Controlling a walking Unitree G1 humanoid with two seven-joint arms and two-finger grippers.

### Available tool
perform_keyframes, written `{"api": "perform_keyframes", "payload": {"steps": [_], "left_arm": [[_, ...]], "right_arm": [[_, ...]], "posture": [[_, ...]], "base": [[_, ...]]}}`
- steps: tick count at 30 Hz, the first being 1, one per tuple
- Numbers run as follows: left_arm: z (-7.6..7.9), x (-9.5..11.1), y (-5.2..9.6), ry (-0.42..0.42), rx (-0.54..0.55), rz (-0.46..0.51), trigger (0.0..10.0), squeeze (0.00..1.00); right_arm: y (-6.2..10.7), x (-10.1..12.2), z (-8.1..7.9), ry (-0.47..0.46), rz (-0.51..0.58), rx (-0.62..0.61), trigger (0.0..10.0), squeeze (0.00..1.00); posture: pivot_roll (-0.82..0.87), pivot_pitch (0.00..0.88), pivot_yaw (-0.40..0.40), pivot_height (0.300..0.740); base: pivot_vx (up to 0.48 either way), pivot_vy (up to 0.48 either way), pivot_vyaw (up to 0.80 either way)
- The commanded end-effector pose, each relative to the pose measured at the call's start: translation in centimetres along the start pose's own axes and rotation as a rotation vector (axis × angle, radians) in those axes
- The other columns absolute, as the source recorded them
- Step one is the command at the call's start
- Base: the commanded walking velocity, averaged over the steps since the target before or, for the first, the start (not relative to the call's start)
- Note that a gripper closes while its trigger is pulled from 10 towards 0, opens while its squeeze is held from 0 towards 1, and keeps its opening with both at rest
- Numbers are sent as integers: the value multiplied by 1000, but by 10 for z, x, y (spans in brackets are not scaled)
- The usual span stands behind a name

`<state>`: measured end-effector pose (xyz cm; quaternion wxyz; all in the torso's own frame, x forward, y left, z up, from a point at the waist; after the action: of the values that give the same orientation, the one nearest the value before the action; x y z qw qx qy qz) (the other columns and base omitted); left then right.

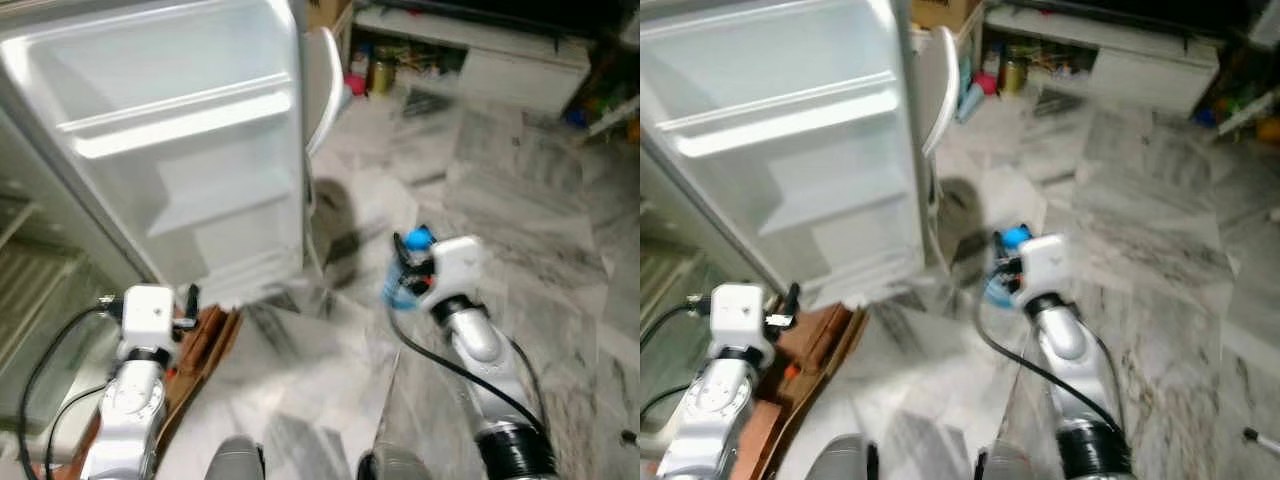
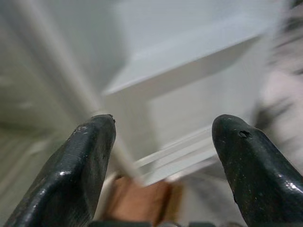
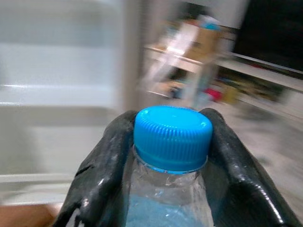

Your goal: Restocking fridge

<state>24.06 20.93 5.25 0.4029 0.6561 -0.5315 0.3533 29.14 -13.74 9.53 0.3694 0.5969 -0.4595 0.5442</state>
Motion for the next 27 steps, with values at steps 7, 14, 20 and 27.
{"api": "perform_keyframes", "payload": {"steps": [7,14,20,27], "left_arm": [[2,3,0,3,-18,21,10000,0],[2,1,-1,11,-23,21,10000,0],[5,2,0,17,-33,25,10000,0],[6,2,0,17,-41,30,10000,0]], "right_arm": [[-1,9,2,22,36,22,10000,0],[-2,9,4,30,42,5,10000,0],[-3,9,4,31,45,-4,10000,0],[-3,8,4,28,43,-7,10000,0]], "posture": [[76,96,2,740],[77,95,1,740],[77,96,1,740],[75,96,3,740]], "base": [[0,0,796],[0,0,206],[176,0,0],[411,0,0]]}}
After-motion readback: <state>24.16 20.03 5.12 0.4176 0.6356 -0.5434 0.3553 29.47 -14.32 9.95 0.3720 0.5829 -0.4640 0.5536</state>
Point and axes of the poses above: a point about 5 cm out from each wrist's last joint towards the gripper, its own y axis pointing back from the gripper into the wrist, its own x axis along the axis of the wrist's last joint, z = x × y, the point moved 1 cm from there along -y, pointing out of the wrist towards the gripper, and after that the axes turned 13 degrees about -y, right-handed, at the moved point
